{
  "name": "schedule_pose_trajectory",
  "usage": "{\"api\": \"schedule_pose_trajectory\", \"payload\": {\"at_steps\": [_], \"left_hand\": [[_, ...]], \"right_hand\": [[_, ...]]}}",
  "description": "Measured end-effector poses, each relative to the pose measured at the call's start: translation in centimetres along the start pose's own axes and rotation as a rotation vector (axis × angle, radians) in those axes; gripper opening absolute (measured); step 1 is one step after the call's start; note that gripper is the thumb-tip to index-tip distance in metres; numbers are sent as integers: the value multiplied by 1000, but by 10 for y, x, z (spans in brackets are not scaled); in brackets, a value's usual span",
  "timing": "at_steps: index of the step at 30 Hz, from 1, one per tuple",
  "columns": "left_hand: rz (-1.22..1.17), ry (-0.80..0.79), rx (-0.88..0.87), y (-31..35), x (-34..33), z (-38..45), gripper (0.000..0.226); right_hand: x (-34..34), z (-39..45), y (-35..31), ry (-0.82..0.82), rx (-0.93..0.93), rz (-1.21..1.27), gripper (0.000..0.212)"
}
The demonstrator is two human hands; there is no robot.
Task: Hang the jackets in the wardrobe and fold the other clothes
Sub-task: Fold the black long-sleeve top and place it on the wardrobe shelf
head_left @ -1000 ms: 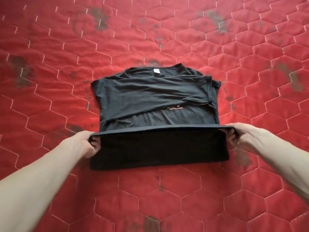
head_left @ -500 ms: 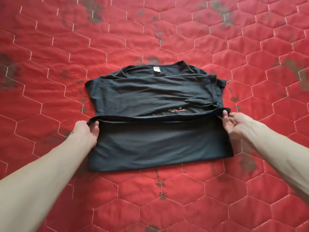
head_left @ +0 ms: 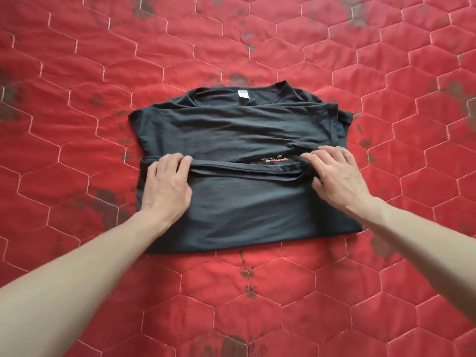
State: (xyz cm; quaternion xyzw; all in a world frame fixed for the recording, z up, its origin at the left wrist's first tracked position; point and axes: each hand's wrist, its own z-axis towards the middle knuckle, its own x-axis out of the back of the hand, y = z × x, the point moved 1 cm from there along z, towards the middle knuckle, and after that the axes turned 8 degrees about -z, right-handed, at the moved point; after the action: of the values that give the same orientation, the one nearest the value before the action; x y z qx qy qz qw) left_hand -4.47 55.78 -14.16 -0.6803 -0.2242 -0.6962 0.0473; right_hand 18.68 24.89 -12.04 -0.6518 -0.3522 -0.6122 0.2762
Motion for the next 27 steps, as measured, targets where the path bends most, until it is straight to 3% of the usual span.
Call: {"api": "schedule_pose_trajectory", "payload": {"at_steps": [4,8,15,19,22,25,27], "left_hand": [[241,-200,-198,-10,7,26,43],[290,-162,-338,-23,21,33,15],[200,-233,-326,-46,18,33,41],[185,-170,-409,-50,16,35,27],[189,-91,-310,-61,18,44,27],[196,-24,-68,-70,12,44,12],[194,39,83,-70,11,34,20]], "right_hand": [[10,18,23,-36,84,-157,22],[20,27,46,-28,66,-19,23],[8,49,63,-110,-211,73,30],[-4,54,62,-92,-233,71,28],[-7,56,60,-18,-144,-83,23],[-7,47,53,96,-85,-230,27],[-7,31,43,159,-42,-208,32]]}}
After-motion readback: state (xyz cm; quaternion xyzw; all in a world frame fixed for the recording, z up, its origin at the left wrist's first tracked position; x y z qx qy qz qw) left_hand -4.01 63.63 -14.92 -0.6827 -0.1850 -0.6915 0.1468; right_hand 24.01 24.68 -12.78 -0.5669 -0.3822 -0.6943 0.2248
